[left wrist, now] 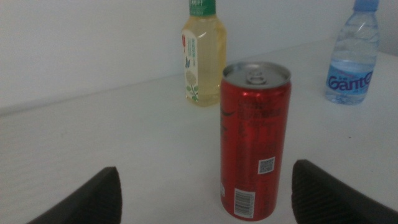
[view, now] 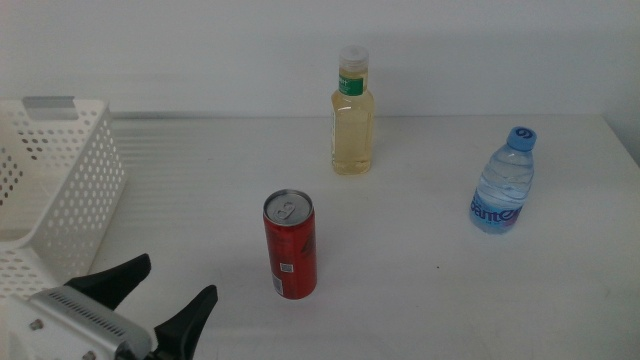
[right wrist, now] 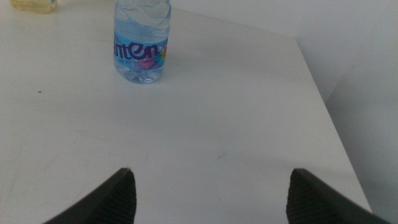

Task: Use arms to grab the bottles and put them into the dustbin to the left of the table.

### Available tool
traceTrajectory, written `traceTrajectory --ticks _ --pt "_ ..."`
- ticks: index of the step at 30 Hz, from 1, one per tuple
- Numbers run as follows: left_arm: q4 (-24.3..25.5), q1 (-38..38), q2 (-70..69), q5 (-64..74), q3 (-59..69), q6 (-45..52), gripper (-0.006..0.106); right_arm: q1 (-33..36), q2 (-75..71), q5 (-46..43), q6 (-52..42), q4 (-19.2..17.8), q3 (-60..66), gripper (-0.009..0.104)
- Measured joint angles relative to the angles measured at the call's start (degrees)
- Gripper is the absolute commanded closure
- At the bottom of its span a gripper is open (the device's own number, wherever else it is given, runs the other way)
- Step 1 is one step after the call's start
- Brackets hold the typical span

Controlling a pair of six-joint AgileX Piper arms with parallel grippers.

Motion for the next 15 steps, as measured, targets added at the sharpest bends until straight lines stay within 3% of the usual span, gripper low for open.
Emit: traceTrajectory --ticks 15 --pt "0.1 -0.3 9.2 -9.9 -0.5 -2.6 0.010 0.0 0.0 0.0 0.0 0.0 0.0 0.032"
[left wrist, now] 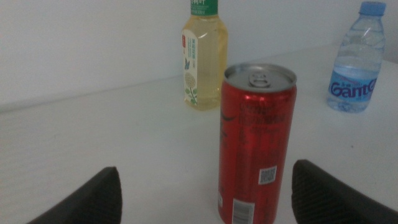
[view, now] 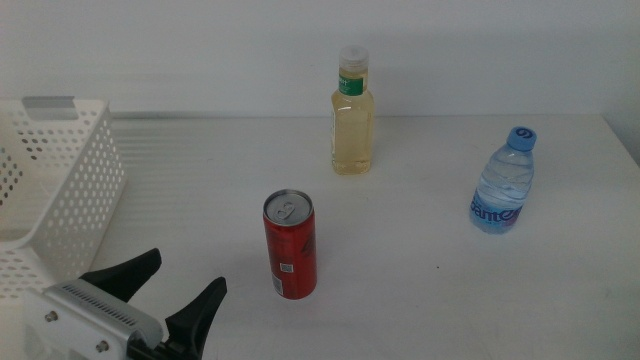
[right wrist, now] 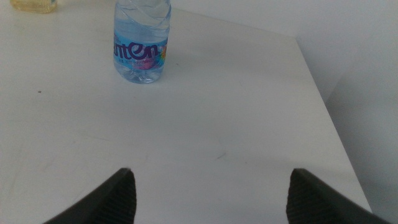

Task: Use arms to grab the bottles and put them into the dustbin to the left of the table.

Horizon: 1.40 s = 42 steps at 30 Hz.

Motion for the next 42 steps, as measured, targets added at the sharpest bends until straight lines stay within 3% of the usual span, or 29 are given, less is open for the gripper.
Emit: traceTrajectory --ticks 9,13,26,42 --pt "0.2 0.0 1.4 -1.3 0.0 0.0 0.010 0.0 0.0 0.0 0.0 0.0 0.0 0.032" --pt "2.6 0.0 4.8 -1.3 -0.5 0.0 0.010 0.0 0.0 0.0 0.0 0.0 0.0 0.032" --pt "6.2 0.0 19.4 -1.3 -9.4 -3.4 0.010 0.0 0.0 0.0 0.0 0.0 0.0 0.032" --pt "8.6 0.0 27.5 -1.3 -19.6 -5.4 0.010 0.0 0.0 0.0 0.0 0.0 0.0 0.032"
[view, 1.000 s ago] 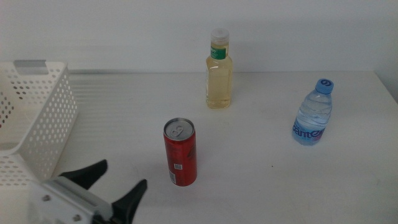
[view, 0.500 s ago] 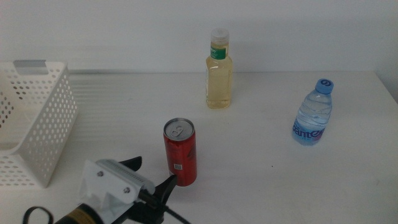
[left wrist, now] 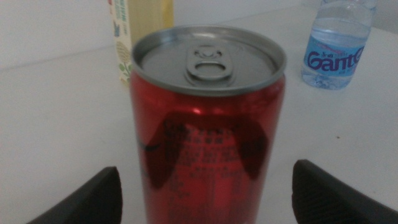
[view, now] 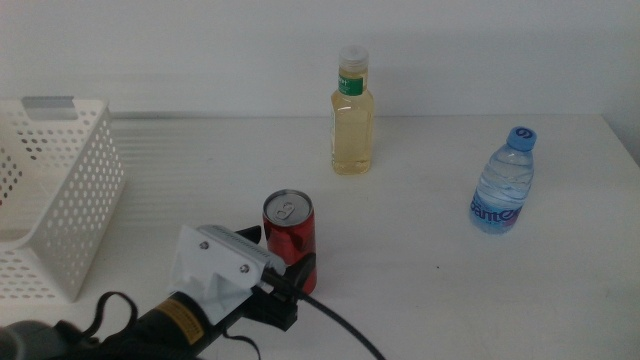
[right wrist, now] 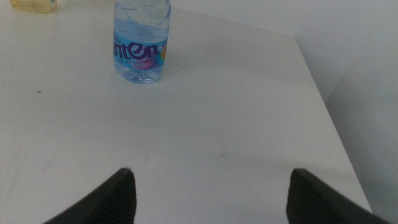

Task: Use arms to grab the bottles and put them into the dustbin to the left of the table.

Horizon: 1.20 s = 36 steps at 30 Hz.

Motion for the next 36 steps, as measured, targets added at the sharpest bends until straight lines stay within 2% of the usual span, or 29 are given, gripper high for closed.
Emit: traceTrajectory --ticks 19,23,26,32,33,34,35,36 --pt "1.7 0.0 9.3 0.0 -8.7 -1.3 0.011 0.0 0.0 0.0 0.0 0.0 0.0 0.032" --pt "1.7 0.0 9.4 0.0 -8.8 -0.8 0.019 0.0 0.0 0.0 0.0 0.0 0.0 0.032" --pt "1.7 0.0 9.4 0.0 -8.8 0.5 0.033 0.0 0.0 0.0 0.0 0.0 0.0 0.032" --pt "1.5 0.0 9.4 0.0 -8.8 2.4 0.072 0.0 0.0 0.0 0.0 0.0 0.0 0.032" --pt "1.5 0.0 9.4 0.0 -8.8 2.2 0.093 0.0 0.0 0.0 0.0 0.0 0.0 0.032" --pt "1.5 0.0 9.4 0.0 -8.8 1.9 0.100 0.0 0.0 0.0 0.0 0.0 0.0 0.032" --pt "1.5 0.0 9.4 0.0 -8.8 1.4 0.106 0.0 0.0 0.0 0.0 0.0 0.0 0.032" --pt "1.5 0.0 9.3 0.2 -8.8 0.7 0.105 0.0 0.0 0.0 0.0 0.0 0.0 0.032"
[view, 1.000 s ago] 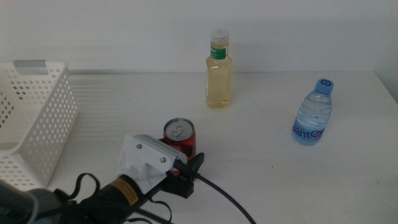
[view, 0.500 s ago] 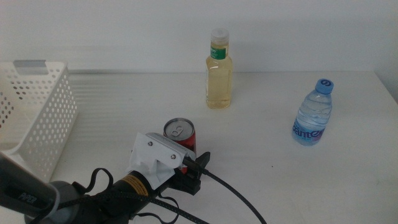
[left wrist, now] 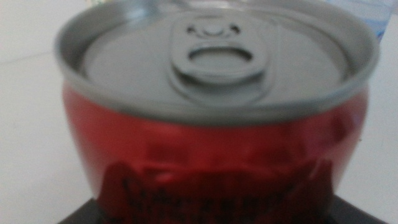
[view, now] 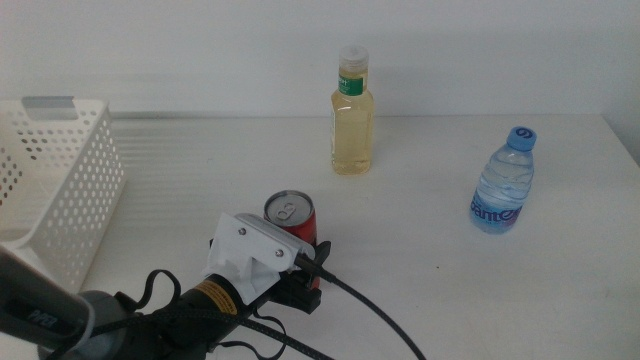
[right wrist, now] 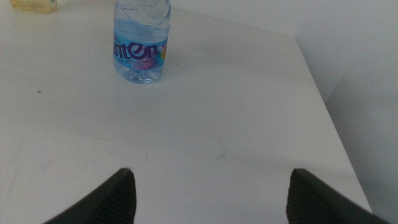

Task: Use arms to grab the bottles and put them into the dustbin to the left of the table.

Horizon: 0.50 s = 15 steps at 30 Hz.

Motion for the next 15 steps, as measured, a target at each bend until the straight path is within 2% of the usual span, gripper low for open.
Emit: traceTrajectory --ticks 4,15 --pt "-0.2 0.0 -2.8 3.6 0.2 -2.9 0.105 0.0 0.0 0.0 0.0 0.0 0.0 0.032" --pt "-1.8 1.9 -21.3 29.9 -2.2 -2.8 0.105 0.0 0.0 0.0 0.0 0.0 0.0 0.032"
